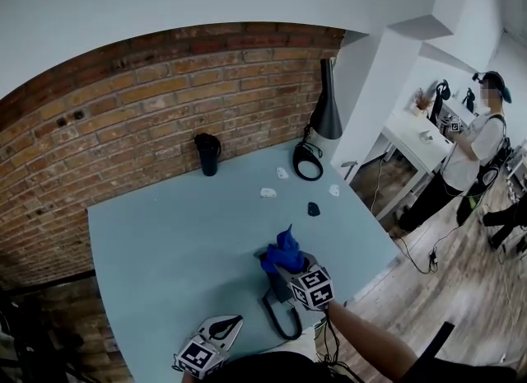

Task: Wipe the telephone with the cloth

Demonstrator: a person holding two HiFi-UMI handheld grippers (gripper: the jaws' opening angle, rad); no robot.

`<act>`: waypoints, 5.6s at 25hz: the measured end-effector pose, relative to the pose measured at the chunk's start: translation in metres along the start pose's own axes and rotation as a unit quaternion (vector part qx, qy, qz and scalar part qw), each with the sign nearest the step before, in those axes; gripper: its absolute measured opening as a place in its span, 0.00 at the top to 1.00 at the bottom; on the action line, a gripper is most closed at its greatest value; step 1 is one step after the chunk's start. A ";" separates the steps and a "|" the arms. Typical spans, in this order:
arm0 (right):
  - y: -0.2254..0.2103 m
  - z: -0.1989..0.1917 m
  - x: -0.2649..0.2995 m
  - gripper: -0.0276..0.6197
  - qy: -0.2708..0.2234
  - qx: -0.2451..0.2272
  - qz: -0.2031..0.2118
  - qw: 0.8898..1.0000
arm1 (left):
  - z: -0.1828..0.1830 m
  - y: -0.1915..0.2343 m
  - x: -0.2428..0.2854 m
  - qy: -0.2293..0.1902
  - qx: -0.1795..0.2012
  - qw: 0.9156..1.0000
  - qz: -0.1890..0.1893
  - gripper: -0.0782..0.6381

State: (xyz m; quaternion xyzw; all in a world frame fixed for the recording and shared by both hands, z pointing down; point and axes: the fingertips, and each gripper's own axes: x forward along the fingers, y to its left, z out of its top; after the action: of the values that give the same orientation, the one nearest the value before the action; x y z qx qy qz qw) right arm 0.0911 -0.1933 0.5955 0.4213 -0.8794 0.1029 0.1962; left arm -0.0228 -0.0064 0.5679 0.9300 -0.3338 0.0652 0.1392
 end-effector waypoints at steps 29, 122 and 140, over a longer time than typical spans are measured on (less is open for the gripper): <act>-0.016 -0.050 0.042 0.62 0.042 -0.001 -0.017 0.999 | -0.012 -0.003 0.010 0.024 0.000 0.999 -0.022 0.89; 0.026 -0.174 -0.049 0.61 0.155 0.066 0.022 0.985 | -0.028 -0.013 0.011 0.042 -0.018 0.998 -0.043 0.89; -0.049 0.018 0.049 0.61 0.122 0.030 0.047 0.991 | -0.022 0.006 0.000 0.026 -0.027 0.999 0.003 0.89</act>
State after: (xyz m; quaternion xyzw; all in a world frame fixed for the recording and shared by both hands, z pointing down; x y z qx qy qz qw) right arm 0.0962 -0.2645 0.6013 0.3695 -0.8645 0.1885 0.2840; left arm -0.0276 -0.0041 0.5904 0.9228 -0.3349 0.0810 0.1724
